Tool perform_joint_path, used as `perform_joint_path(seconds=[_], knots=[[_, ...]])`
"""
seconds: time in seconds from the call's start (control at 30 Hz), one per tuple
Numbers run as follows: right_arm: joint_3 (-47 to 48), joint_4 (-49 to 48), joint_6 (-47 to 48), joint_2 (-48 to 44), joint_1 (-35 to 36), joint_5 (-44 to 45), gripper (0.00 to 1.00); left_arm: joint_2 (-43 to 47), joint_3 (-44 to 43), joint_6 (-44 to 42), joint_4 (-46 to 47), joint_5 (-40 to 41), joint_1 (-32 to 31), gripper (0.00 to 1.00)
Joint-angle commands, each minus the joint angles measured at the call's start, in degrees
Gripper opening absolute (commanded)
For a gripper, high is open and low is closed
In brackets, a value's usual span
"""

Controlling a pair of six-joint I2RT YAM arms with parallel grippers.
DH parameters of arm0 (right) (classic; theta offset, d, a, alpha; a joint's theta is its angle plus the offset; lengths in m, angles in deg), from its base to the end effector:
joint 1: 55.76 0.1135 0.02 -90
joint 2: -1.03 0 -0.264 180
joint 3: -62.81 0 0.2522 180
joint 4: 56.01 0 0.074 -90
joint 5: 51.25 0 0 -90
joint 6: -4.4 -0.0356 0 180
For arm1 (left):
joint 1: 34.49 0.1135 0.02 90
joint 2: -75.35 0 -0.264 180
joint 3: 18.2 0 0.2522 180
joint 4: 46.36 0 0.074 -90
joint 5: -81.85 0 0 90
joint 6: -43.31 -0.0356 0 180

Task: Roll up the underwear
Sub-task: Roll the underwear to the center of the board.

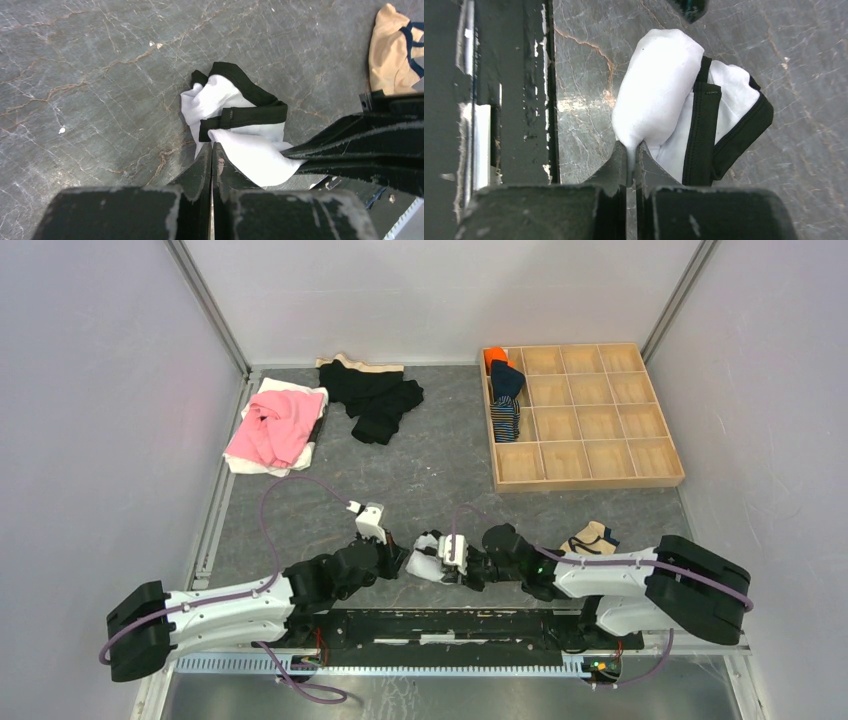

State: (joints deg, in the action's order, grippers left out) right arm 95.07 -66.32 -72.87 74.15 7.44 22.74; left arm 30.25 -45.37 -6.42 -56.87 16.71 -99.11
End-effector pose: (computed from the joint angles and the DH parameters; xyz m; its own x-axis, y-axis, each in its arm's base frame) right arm 0.0937 0.2073 0.1461 -0.0109 -0.4913 -0.8709 -0.9918 0.1160 -0.0530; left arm 0.0851 -0.1445 0.1722 -0.5832 -0.1390 -0.8003 0.3726 0.8297 -0.4156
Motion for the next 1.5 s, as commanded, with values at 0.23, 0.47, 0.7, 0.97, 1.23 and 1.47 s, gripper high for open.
perform_joint_path(seconds=[0.23,0.47,0.7,0.97,1.23,1.47], knots=[[-1.6,-6.7,-22.3,5.5,-10.5,-20.7,0.00,0.4,-0.1,-3.6,3.0,-2.8,0.1,0.02],[-3.2,-15.4,-35.7,11.0,-15.6,-26.8,0.00,0.4,-0.3,-4.8,4.9,-6.4,0.1,0.02],[-4.6,-19.3,-43.4,15.5,-20.0,-27.2,0.00,-3.3,-0.8,-5.8,8.4,-9.7,0.1,0.02],[-5.9,-20.7,-48.1,20.0,-23.8,-26.8,0.00,-8.2,-2.0,-7.2,12.2,-13.7,0.1,0.02],[-5.7,-19.5,-49.5,21.5,-25.7,-26.5,0.00,-10.4,-2.4,-8.7,15.8,-18.1,0.1,0.02],[-4.3,-16.1,-50.2,21.7,-26.3,-26.1,0.00,-14.1,-2.7,-9.1,18.2,-18.3,0.1,0.02]])
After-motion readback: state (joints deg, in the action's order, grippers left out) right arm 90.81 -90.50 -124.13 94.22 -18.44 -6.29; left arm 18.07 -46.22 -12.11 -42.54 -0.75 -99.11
